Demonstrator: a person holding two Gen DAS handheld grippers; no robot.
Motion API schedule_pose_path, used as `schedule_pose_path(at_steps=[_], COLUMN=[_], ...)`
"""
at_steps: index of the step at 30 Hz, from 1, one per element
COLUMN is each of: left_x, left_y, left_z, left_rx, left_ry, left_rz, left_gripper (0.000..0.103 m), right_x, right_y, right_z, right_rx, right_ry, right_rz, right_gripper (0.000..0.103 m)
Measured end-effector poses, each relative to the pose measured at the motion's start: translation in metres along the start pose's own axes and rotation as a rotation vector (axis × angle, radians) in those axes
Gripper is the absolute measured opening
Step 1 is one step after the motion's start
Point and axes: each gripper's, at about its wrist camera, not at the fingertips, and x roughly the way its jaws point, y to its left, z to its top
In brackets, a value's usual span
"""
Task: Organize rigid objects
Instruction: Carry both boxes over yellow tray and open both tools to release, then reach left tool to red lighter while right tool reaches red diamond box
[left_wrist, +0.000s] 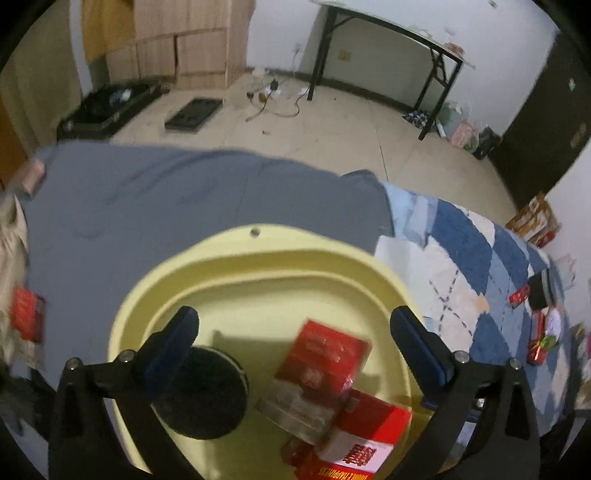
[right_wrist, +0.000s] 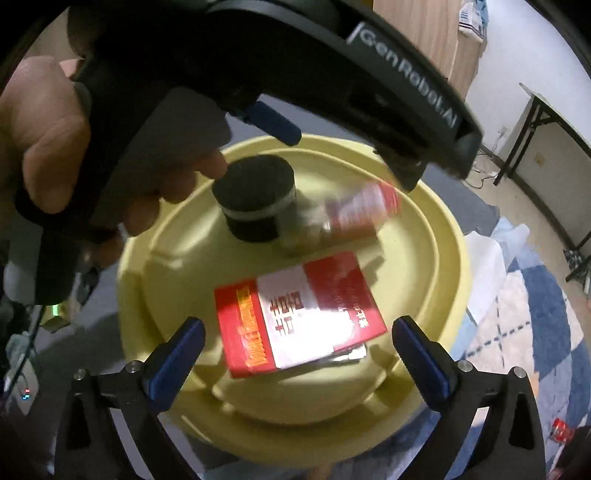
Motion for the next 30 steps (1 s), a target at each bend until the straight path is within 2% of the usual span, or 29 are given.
schedule_pose_path(at_steps=[5, 10, 15, 18, 21, 23, 26, 28, 29, 30], left_x=[-0.026, -0.048, -0.058, -0.056, -0.055, -0.053, -0.033, -0.012, 0.0, 0.011], left_y=[-0.049, -0.12, -0.207, -0.253, -0.287, -0.313, -0.337, -0.336, -0.331, -0.324], left_z=[0.012, 0.012, -0.005, -0.02, -0.031, -0.039, -0.05, -0.053, -0.055, -0.056], left_rx=[0.034, 0.053, 0.148, 0.213, 0.264, 0.337, 0.426, 0.418, 0.388, 0.356], left_ry=[-0.055, -0.084, -0.06, 0.022, 0.073, 0.066, 0.058, 0.116, 0.167, 0.181], left_rz=[-0.048, -0.169, -0.259, -0.278, -0.305, -0.294, -0.274, -0.291, -0.334, -0.342], left_gripper=[0.103, 0.103, 0.103, 0.103, 0.103, 0.103, 0.103, 0.103, 0.103, 0.103], right_x=[-0.049, -0.13, -0.226, -0.276, -0.297, -0.294, -0.294, -0.294, -0.295, -0.291], right_y=[-0.028, -0.091, -0.162, -0.201, -0.23, -0.245, -0.259, -0.266, -0.271, -0.274], right_z=[-0.023, -0.068, -0.133, -0.183, -0.225, -0.249, -0.263, -0.268, -0.27, -0.272], right_rx=[0.076, 0.119, 0.202, 0.281, 0.354, 0.359, 0.339, 0.331, 0.323, 0.311], right_ry=[-0.04, -0.06, -0.029, -0.041, -0.054, -0.015, -0.015, -0.016, -0.015, -0.009], right_rz=[-0.024, -0.15, -0.308, -0.393, -0.453, -0.439, -0.436, -0.389, -0.369, -0.348], right_gripper=[0.103, 0.103, 0.103, 0.103, 0.103, 0.103, 0.103, 0.103, 0.103, 0.103])
